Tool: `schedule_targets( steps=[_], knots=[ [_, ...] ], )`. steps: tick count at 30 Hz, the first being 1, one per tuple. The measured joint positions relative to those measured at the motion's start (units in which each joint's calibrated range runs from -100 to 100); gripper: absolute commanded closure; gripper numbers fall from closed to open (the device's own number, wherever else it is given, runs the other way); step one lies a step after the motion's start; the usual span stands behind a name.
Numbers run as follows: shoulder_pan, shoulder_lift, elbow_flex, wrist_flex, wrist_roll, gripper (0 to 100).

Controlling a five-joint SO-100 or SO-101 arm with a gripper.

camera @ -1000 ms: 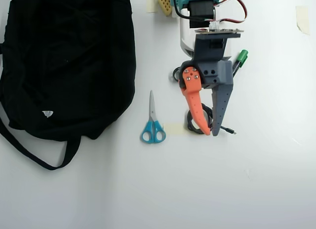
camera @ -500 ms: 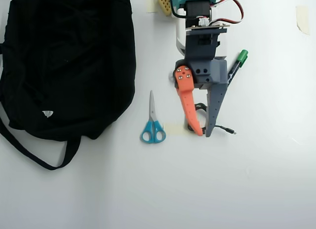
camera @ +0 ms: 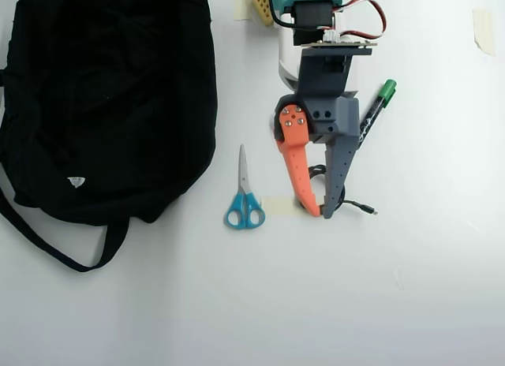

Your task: Put the green marker into the black bag

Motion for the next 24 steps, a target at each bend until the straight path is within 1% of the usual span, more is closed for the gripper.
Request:
schedule_targets(
  steps=[1,4,6,7,9,13,18,24],
  knots=[
    [0.0,0.0,-0.2,5.5,-0.1,97],
    [-0.4,0.1,-3.3,13.0,-0.2,97],
    [-1.2,-0.1,-6.7,21.0,-0.2,97],
    [-2.0,-0.1,-8.6,27.9,-0.2,97],
    [-2.4,0.0,-9.8,32.2,-0.2,97],
    [-4.3,-0.1,-13.1,44.2,-0.9,97],
    [-5.4,-0.1,-14.0,54.7,-6.0,97],
    [-5.5,-0.1,-14.0,64.7,-6.9,97]
  ],
)
